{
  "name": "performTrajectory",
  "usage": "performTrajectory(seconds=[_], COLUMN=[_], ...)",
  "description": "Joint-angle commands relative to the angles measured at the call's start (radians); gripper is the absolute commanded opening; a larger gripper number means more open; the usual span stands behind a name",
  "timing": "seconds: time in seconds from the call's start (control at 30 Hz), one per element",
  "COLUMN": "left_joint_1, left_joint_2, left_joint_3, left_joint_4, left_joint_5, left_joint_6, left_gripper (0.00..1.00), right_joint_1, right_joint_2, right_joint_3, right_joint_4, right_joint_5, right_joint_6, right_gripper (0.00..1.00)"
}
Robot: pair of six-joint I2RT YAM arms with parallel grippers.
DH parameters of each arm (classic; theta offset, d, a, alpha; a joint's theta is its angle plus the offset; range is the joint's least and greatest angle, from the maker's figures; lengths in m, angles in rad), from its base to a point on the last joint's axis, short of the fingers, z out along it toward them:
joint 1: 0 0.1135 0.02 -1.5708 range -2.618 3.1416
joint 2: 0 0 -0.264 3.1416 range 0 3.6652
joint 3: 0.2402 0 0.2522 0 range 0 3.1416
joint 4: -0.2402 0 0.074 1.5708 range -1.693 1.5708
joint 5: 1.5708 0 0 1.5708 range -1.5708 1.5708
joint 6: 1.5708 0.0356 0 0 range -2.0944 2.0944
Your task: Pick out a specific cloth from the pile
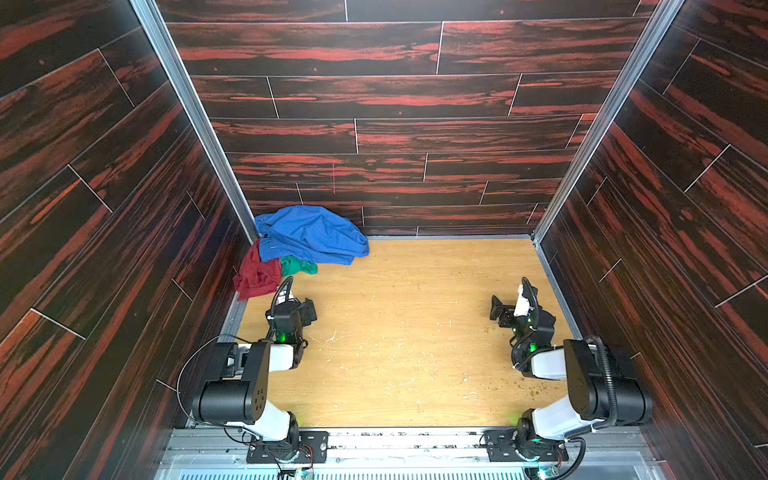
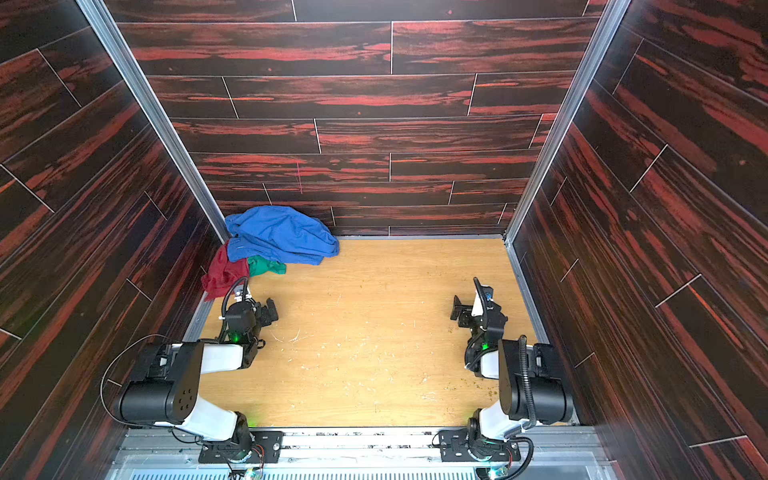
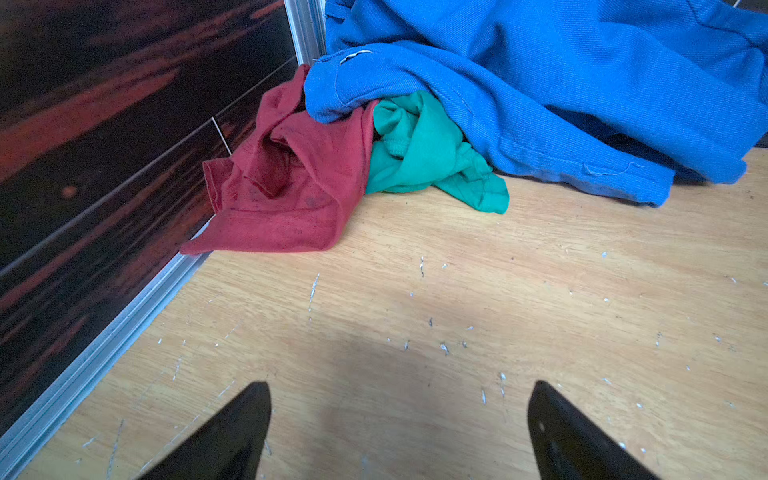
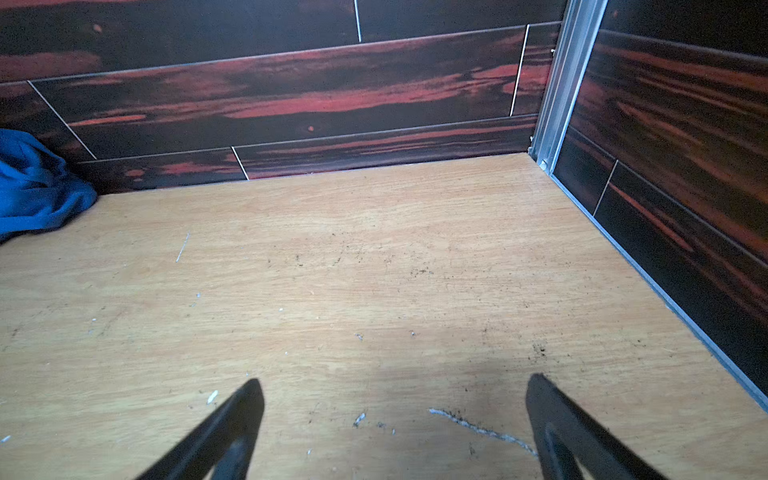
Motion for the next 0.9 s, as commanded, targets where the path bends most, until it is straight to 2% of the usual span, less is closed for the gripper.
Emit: performTrajectory(seconds=[0.0, 0.2, 0.67, 0.8, 0.87], left_joint_1=[0.002, 0.002, 0.002, 0.002, 0.002], left_joint_2=[-0.008, -0.008, -0.007, -0.012, -0.04], left_joint_3=[0.02, 0.02, 0.02, 0.016, 0.002], left_joint_4=[0.002, 0.003, 0.002, 0.009, 0.056], left_joint_5=[-0.005, -0.005, -0.005, -0.003, 0.018], left_joint_6=[0.001, 0.0, 0.0, 0.003, 0.021], left_gripper=[0.99, 0.99, 0.99, 0.99, 0.99], right_joint_1=[-0.005, -0.041, -0.045, -0.047, -0.047], right_joint_2=[0.014, 0.012, 0.013, 0.002, -0.067], right_joint_3=[0.016, 0.016, 0.015, 0.007, 0.021], right_joint_4=[0.016, 0.015, 0.018, 0.032, -0.051], right_joint_5=[0.001, -0.066, -0.076, -0.084, -0.077], right_joint_6=[0.002, 0.021, 0.022, 0.026, 0.026], right_gripper=[0.99, 0.99, 0.99, 0.9, 0.9])
